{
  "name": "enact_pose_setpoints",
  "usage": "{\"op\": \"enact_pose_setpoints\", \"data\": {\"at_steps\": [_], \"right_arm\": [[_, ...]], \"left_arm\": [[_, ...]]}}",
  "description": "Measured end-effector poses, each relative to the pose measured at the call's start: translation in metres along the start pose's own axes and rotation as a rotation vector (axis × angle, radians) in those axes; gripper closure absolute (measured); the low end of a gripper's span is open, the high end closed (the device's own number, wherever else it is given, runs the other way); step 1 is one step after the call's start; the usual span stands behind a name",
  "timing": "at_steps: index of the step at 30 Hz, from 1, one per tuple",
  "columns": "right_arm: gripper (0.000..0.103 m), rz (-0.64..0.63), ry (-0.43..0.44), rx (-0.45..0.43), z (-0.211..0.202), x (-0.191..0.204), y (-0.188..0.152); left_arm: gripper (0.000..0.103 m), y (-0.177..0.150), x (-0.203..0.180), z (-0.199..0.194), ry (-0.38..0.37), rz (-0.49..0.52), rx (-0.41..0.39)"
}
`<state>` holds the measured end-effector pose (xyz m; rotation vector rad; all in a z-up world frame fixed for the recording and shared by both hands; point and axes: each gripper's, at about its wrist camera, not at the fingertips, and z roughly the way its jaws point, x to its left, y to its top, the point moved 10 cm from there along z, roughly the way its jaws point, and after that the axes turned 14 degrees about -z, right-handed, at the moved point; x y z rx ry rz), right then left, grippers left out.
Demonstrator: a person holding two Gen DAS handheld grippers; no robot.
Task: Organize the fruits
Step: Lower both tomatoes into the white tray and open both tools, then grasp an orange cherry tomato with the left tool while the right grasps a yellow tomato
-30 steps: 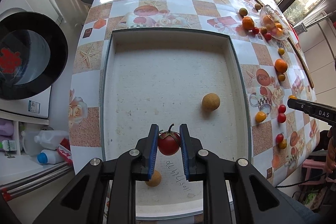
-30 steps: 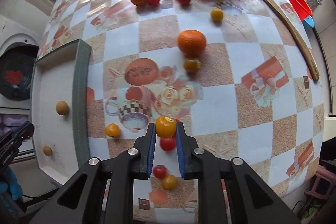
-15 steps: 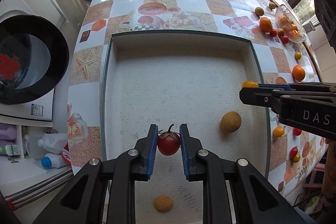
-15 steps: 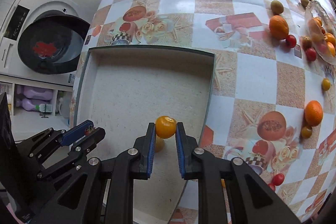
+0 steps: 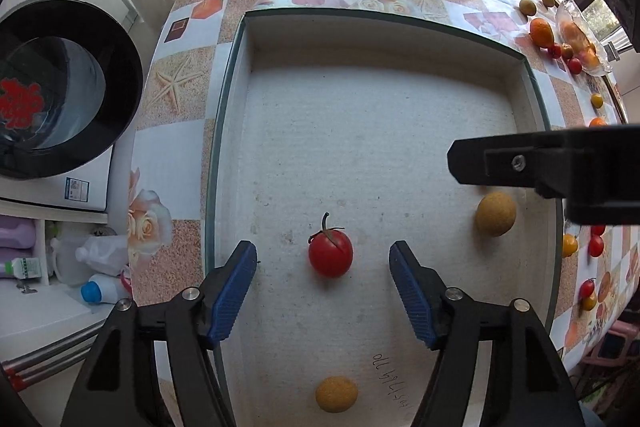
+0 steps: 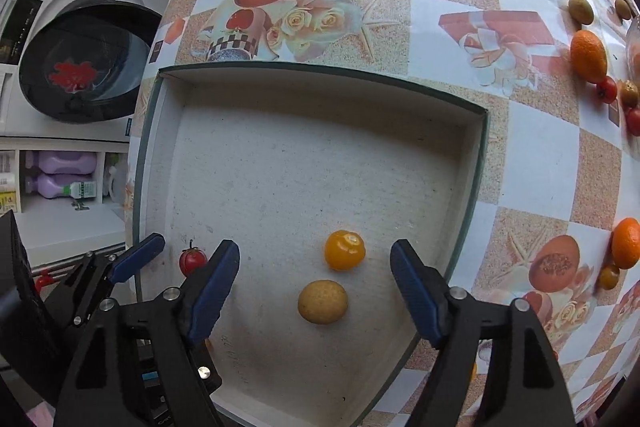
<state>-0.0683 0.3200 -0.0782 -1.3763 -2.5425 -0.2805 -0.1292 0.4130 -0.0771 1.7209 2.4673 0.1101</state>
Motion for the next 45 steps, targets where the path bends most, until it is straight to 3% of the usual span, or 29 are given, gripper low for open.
{"op": "enact_pose_setpoints", "data": {"at_steps": [9,12,14,22,30,45], "right_arm": [[0.014,-0.002,-0.004,-0.090,-0.042,0.001,0.000],[0.000,0.007,-0.020,-0.102,-0.052,-0.004,-0.008],[0.000,0.013,-0.035,-0.111,-0.059,-0.008,-0.016],[0.000,0.085,-0.084,-0.074,-0.069,-0.045,-0.074],[0.000,0.260,-0.100,-0.059,-0.072,-0.096,-0.139],[0.000,0.528,-0.122,-0.056,-0.085,-0.159,-0.238]], "left_arm": [[0.033,0.002,0.019,0.004,0.030,-0.020,-0.002],[0.033,0.003,0.016,-0.003,0.044,-0.005,-0.019],[0.033,0.002,0.009,-0.011,0.027,0.009,-0.022],[0.033,-0.018,-0.031,-0.030,-0.024,0.080,0.007],[0.033,-0.038,-0.076,-0.040,-0.101,0.133,0.057],[0.033,-0.039,-0.150,-0.049,-0.121,0.291,0.052]]}}
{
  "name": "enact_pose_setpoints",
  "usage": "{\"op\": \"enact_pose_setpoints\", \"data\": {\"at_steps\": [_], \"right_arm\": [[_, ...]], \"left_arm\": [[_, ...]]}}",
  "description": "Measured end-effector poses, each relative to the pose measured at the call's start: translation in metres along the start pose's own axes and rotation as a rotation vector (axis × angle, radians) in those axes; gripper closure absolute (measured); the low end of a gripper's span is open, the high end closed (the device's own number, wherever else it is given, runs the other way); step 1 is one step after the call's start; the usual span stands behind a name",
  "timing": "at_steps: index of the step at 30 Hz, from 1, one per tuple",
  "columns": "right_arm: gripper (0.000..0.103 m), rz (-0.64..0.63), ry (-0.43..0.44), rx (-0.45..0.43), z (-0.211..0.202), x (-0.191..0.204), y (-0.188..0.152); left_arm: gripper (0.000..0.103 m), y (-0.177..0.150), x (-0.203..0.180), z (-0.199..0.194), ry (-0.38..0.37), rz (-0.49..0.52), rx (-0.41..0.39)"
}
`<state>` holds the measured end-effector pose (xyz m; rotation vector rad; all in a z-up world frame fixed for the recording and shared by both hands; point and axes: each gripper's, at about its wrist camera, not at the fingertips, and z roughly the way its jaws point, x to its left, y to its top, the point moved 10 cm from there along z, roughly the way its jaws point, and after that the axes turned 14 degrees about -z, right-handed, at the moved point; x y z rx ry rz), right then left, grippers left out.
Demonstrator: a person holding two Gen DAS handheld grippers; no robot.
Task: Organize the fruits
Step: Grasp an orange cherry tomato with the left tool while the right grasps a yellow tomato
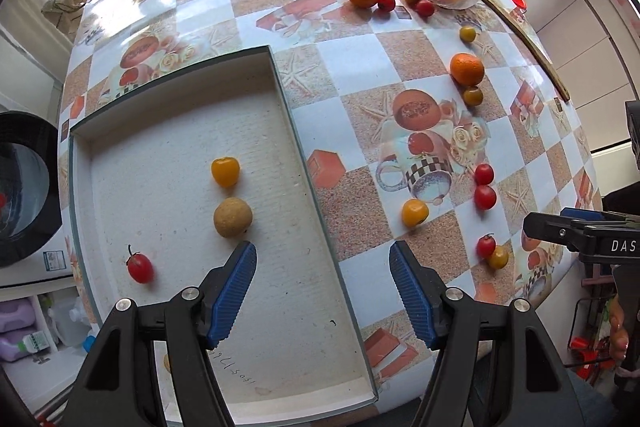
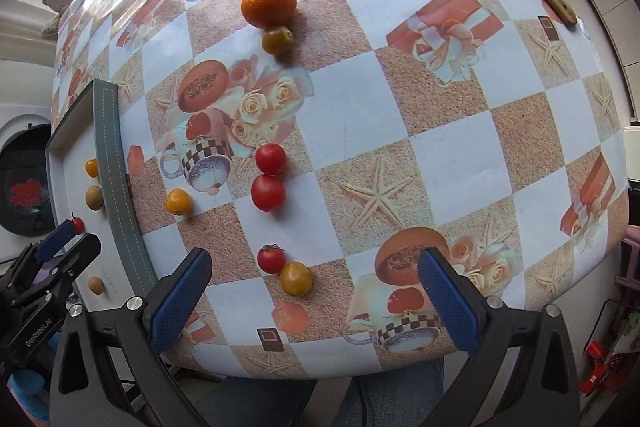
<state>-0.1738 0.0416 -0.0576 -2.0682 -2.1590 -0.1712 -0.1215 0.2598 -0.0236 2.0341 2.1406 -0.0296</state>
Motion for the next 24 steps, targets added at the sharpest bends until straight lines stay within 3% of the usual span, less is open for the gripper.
{"op": "enact_pose_setpoints", "data": {"at_steps": [9,18,24], "right_arm": [[0.000,-0.028,-0.011,0.000,-0.003,-0.029,0.005],[0.000,-0.085,-0.025,-0.072,-0.009,-0.038,0.062],[0.001,-0.131,-0.018,-0.070,0.007,-0.025,0.087]], "left_arm": [[0.033,0.004,-0.047,0.013,0.006,0.041,-0.005],[0.033,0.001,-0.065,0.045,0.059,0.027,-0.002],[0.033,0.000,-0.060,0.066,0.093,-0.022,0.008]]}}
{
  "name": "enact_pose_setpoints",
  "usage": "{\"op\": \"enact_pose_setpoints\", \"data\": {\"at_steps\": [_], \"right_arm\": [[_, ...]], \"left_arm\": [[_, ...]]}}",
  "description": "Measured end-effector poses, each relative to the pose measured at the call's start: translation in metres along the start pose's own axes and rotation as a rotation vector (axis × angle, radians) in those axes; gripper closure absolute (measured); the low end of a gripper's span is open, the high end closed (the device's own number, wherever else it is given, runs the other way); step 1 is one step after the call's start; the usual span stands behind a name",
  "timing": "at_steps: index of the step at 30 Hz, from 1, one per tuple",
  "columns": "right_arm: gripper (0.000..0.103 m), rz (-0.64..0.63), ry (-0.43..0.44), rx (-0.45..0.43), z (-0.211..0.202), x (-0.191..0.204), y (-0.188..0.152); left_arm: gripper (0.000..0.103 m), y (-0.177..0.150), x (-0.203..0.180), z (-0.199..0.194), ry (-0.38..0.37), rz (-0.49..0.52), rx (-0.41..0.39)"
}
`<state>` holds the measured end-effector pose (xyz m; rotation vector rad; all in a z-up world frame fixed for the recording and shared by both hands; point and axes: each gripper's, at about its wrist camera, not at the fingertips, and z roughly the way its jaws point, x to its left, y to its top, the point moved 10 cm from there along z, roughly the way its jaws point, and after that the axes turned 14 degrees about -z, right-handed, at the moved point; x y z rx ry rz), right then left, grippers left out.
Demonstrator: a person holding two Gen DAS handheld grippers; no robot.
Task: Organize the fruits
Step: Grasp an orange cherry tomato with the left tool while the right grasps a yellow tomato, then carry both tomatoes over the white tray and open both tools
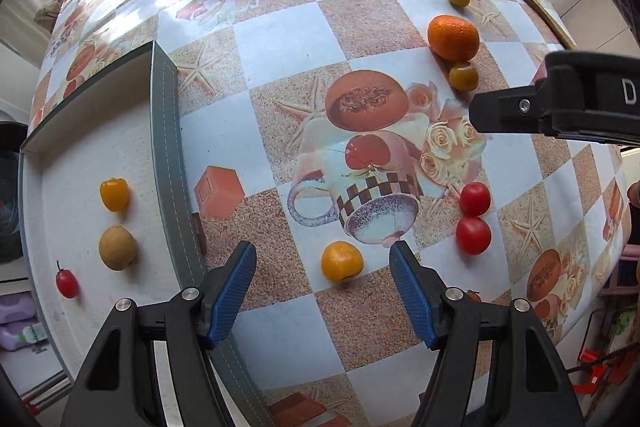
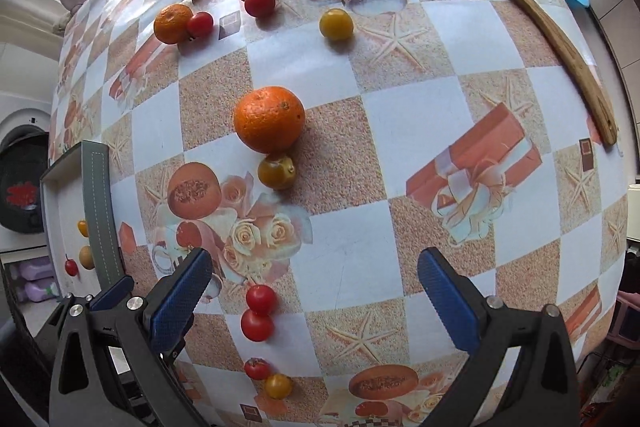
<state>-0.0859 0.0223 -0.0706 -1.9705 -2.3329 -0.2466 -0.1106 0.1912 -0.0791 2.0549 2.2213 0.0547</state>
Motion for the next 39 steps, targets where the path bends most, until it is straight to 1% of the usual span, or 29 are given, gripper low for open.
{"op": "enact_pose_setpoints", "data": {"at_steps": [2,3,4,6,7,8,10,11,12,13,14,15,16,17,18,21,25,32,39], "right_arm": [[0.004,-0.025,-0.006,0.000,0.006,0.004,0.006],[0.009,-0.036,-0.014,-0.004,0.014,0.013,0.014],[0.013,-0.046,-0.020,-0.007,0.016,0.014,0.017],[0.027,-0.060,-0.029,-0.008,0.022,0.019,0.024],[0.028,-0.063,-0.036,-0.010,0.023,0.020,0.026],[0.031,-0.069,-0.051,-0.020,0.023,0.021,0.030],[0.043,-0.086,-0.063,-0.035,0.023,0.026,0.036],[0.056,-0.096,-0.070,-0.038,0.023,0.028,0.038],[0.071,-0.106,-0.075,-0.039,0.023,0.031,0.040],[0.078,-0.115,-0.074,-0.037,0.023,0.033,0.041],[0.080,-0.122,-0.070,-0.033,0.029,0.045,0.052],[0.080,-0.127,-0.067,-0.034,0.028,0.047,0.052],[0.080,-0.128,-0.057,-0.035,0.029,0.048,0.053],[0.080,-0.127,-0.050,-0.036,0.029,0.049,0.053],[0.080,-0.123,-0.040,-0.035,0.029,0.051,0.052],[0.080,-0.110,-0.012,-0.031,0.025,0.049,0.040],[0.080,-0.086,0.007,-0.029,0.017,0.047,0.023],[0.080,-0.072,0.041,-0.024,0.010,0.045,-0.005],[0.080,-0.072,0.068,-0.031,-0.005,0.055,-0.019]], "left_arm": [[0.033,-0.001,0.002,0.005,0.016,-0.005,0.002],[0.033,-0.001,0.004,0.008,0.026,-0.009,0.004],[0.033,0.000,0.004,0.009,0.027,-0.013,0.001],[0.033,0.001,0.004,0.009,0.033,-0.016,-0.010],[0.033,0.001,0.004,0.009,0.034,-0.019,-0.013],[0.033,0.000,0.003,0.009,0.034,-0.024,-0.016],[0.033,-0.001,0.002,0.009,0.035,-0.031,-0.017],[0.033,-0.002,0.001,0.009,0.035,-0.033,-0.017],[0.037,-0.003,0.000,0.009,0.030,-0.035,-0.016],[0.040,-0.003,0.000,0.008,0.028,-0.034,-0.019],[0.050,-0.005,-0.003,0.007,0.025,-0.031,-0.020],[0.063,-0.006,-0.004,0.005,0.019,-0.028,-0.018],[0.068,-0.007,-0.006,0.004,0.006,-0.027,-0.013],[0.078,-0.008,-0.008,-0.001,-0.021,-0.031,-0.001],[0.081,-0.009,-0.009,-0.002,-0.042,-0.038,0.010],[0.081,-0.013,-0.011,-0.006,-0.093,-0.055,0.033],[0.081,-0.023,-0.005,-0.010,-0.156,-0.084,0.062],[0.081,-0.037,0.006,-0.031,-0.192,-0.079,0.046],[0.081,-0.033,0.023,-0.053,-0.217,-0.094,0.014]]}}
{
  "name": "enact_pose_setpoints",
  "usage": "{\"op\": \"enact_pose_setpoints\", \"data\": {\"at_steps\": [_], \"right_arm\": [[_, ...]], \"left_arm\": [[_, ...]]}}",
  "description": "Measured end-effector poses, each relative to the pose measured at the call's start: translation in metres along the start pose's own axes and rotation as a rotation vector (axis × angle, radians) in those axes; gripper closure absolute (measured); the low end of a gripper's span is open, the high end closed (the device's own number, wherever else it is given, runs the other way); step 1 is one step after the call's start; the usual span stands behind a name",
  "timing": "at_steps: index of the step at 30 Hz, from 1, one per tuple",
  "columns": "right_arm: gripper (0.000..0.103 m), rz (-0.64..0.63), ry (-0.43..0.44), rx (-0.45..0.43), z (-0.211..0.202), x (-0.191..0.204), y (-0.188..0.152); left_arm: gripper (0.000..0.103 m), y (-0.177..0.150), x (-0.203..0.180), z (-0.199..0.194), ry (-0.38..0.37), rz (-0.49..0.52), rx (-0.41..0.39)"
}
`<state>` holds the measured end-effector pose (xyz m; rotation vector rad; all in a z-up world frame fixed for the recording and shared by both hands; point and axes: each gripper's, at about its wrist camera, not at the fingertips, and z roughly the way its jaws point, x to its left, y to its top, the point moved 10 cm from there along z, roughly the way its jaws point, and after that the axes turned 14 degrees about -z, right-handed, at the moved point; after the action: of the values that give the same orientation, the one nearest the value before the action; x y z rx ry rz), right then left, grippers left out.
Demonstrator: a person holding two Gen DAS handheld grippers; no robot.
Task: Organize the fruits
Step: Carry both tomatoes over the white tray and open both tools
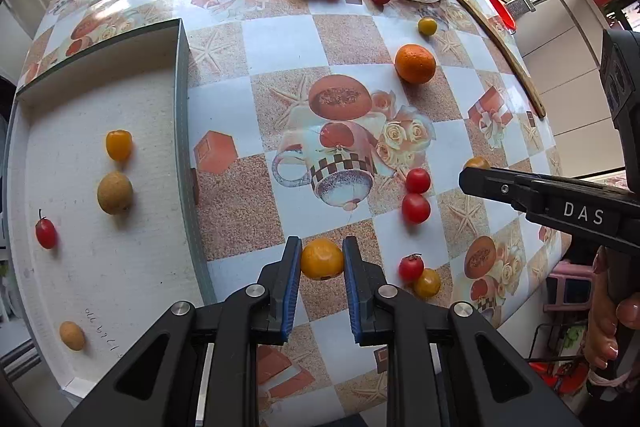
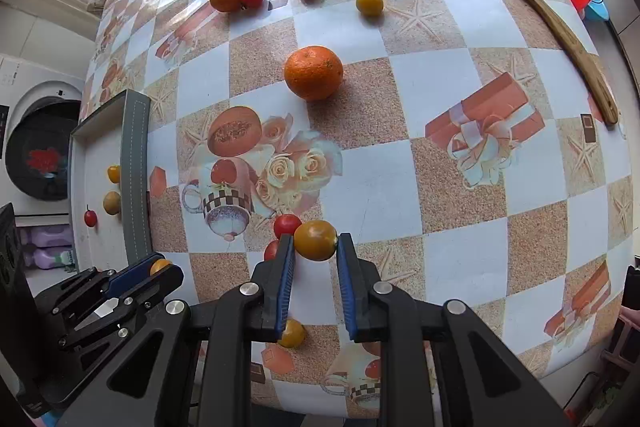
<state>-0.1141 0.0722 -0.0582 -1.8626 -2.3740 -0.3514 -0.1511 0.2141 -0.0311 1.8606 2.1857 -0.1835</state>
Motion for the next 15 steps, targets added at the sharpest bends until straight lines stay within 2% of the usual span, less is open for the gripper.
{"op": "enact_pose_setpoints", "data": {"at_steps": [6,15], "right_arm": [[0.080,-0.051,0.009,0.005,-0.014,0.016,-0.013],[0.080,-0.153,0.037,0.014,-0.010,0.073,-0.007]], "left_arm": [[0.081,0.004,0.015,-0.019,-0.007,-0.045,-0.040],[0.081,0.003,0.071,-0.041,0.027,-0.145,-0.093]]}}
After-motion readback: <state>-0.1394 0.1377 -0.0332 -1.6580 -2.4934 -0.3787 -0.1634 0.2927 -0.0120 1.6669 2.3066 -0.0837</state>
